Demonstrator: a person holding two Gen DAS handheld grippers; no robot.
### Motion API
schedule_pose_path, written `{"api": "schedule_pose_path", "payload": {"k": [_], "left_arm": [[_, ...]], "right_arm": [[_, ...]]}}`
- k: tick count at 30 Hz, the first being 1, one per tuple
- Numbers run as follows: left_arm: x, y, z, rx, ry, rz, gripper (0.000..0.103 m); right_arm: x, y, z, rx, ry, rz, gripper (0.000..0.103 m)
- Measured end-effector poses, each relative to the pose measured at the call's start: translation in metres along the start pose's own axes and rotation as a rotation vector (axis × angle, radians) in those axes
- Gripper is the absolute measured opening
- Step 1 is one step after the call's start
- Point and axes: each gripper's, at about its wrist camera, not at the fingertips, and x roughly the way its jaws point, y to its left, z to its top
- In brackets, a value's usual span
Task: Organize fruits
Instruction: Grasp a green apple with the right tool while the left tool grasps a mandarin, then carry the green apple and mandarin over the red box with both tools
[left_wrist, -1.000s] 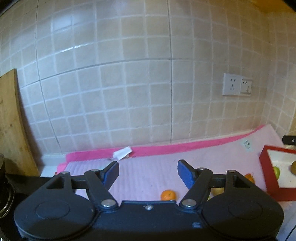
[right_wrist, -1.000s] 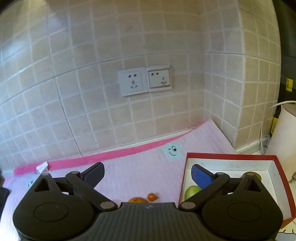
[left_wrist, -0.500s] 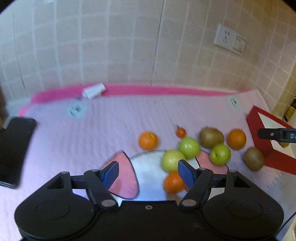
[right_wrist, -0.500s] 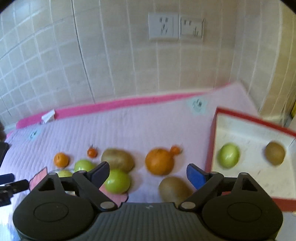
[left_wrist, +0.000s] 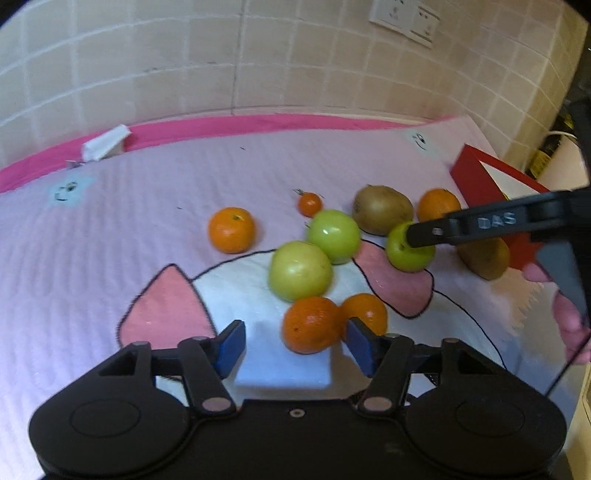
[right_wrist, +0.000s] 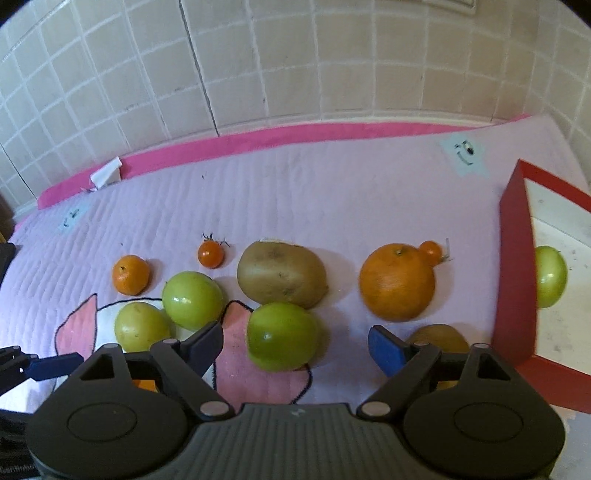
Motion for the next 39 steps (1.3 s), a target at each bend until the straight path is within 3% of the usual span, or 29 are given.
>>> {"api": "schedule_pose_path", "payload": {"k": [7,11,15,20,31,39], "left_arm": [[0.021,0.005,0.001,-0.015,0.050,-0.064,0.062],[0.021,0.005,0.003,-0.023,0.034,-0.086,0.048],[0.020,0.000,0.002,-0.008,0.029,-0.077,0.046],[0.016,0.000,-0.001,-0.025,0.018,-0.071,0.044],[-0.013,-0.008,-0.009,-0.046,-0.035,-0.054,0.044],[-0.047,-0.035,0.007,0.010,-0.128,-0.045,0.044]], "right_arm": [[0.019,0.002,0.003,0.007,0.037,0.000,0.087],[0.027,0.000,0.005,0.027,0.058,0.008,0.079],[0.032,-0.003,0.006,0.051,0.074,0.028,0.074],[0.030,-0.006,0.005,0.051,0.067,0.069,0.052],[0.001,-0.009,-0.007,0.055,0.042,0.108,0.051],[-0.055,-0.023,-0.004,0.078,-0.064,0.149,0.051]]}}
